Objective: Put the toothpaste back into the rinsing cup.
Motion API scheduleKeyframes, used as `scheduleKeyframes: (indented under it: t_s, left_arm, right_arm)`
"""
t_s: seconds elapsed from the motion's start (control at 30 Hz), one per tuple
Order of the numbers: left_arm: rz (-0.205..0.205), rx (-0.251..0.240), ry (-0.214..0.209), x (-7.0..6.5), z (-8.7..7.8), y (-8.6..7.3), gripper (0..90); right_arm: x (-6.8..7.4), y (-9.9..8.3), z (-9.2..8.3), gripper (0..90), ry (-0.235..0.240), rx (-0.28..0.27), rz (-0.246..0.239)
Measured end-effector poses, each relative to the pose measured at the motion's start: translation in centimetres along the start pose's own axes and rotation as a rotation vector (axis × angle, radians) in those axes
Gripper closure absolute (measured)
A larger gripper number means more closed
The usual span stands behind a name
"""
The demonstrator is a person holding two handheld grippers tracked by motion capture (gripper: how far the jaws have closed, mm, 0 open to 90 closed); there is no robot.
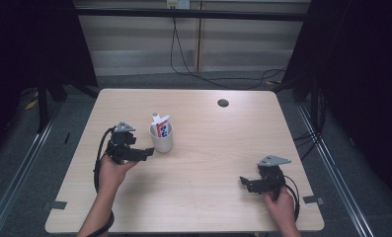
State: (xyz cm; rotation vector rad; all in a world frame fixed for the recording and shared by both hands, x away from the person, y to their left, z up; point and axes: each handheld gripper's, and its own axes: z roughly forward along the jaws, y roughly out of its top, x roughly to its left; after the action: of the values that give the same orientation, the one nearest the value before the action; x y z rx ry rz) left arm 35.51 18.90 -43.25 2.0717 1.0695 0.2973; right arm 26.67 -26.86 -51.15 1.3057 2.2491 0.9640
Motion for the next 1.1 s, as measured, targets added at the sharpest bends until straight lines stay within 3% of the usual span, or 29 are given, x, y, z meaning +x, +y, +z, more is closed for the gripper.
scheduleKeyframes:
  t_s: [0.27, 1.1]
  left_arm:
    - [-0.003, 0.025, 0.004, 0.2, 0.6, -1.4, 16.3]
    - [0.020, 0.032, 0.010, 0.8, 0.8, -5.3, 16.0]
  right_arm:
    - [0.0, 0.0, 0.0, 11.3, -0.001, 0.001, 0.000]
    - [0.0, 0.0, 0.0, 11.3, -0.001, 0.001, 0.000]
